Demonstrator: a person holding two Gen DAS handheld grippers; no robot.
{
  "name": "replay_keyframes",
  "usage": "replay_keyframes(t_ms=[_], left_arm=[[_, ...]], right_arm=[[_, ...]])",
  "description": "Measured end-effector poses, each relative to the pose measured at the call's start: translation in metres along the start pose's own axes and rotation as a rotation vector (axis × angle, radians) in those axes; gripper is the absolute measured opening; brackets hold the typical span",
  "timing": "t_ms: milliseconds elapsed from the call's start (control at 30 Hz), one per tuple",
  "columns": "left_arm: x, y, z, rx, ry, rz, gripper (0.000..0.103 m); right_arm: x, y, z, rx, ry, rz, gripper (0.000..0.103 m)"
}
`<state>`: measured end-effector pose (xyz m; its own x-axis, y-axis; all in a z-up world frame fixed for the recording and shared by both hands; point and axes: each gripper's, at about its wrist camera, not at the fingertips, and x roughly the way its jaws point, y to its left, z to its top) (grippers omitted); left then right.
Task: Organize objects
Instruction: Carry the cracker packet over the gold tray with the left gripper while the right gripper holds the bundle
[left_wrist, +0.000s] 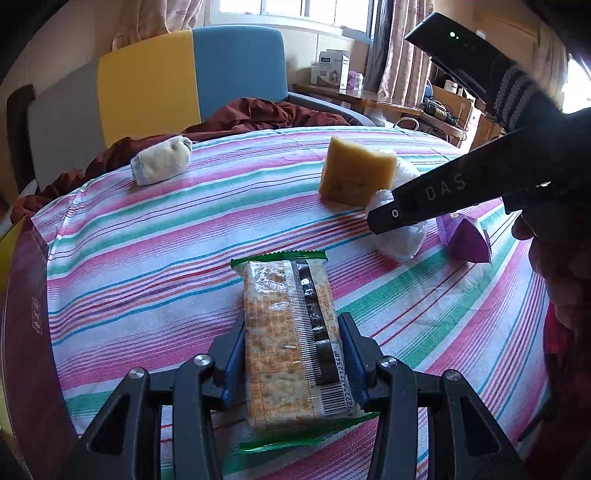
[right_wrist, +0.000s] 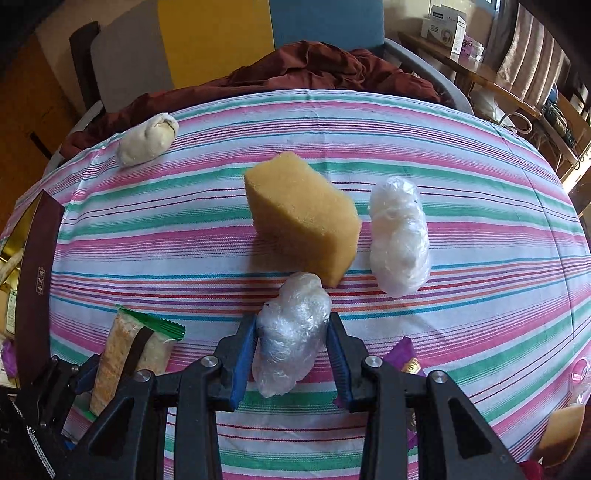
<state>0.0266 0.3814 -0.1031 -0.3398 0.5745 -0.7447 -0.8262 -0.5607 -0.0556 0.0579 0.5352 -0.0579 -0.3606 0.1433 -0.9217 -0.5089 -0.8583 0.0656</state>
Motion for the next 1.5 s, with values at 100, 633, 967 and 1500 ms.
replay_keyframes(t_ms=[100,633,967,1500], left_arm=[[-0.001,0.0,0.0,0.004,0.0,0.007,0.046],[-0.037,0.007,-0.012,-0.057,0.003,0.043,0.044],[-0.108,0.041,-0.012,-0.137,-0.078,0.038,0.044],[-0.157,0.21,-0.025,-0.509,-0.049,0.141,0.044]], right_arm=[[0.0,0.002,0.001,-0.01,-0.003,-0.009,0.037],[0.001,0.002,0.001,-0.037,-0.022,-0.021,0.037],[-0.001,0.005,0.0,-0.049,-0.031,-0.049,0.037],[0.001,0.012,0.0,-0.077,-0.03,-0.074,0.037]])
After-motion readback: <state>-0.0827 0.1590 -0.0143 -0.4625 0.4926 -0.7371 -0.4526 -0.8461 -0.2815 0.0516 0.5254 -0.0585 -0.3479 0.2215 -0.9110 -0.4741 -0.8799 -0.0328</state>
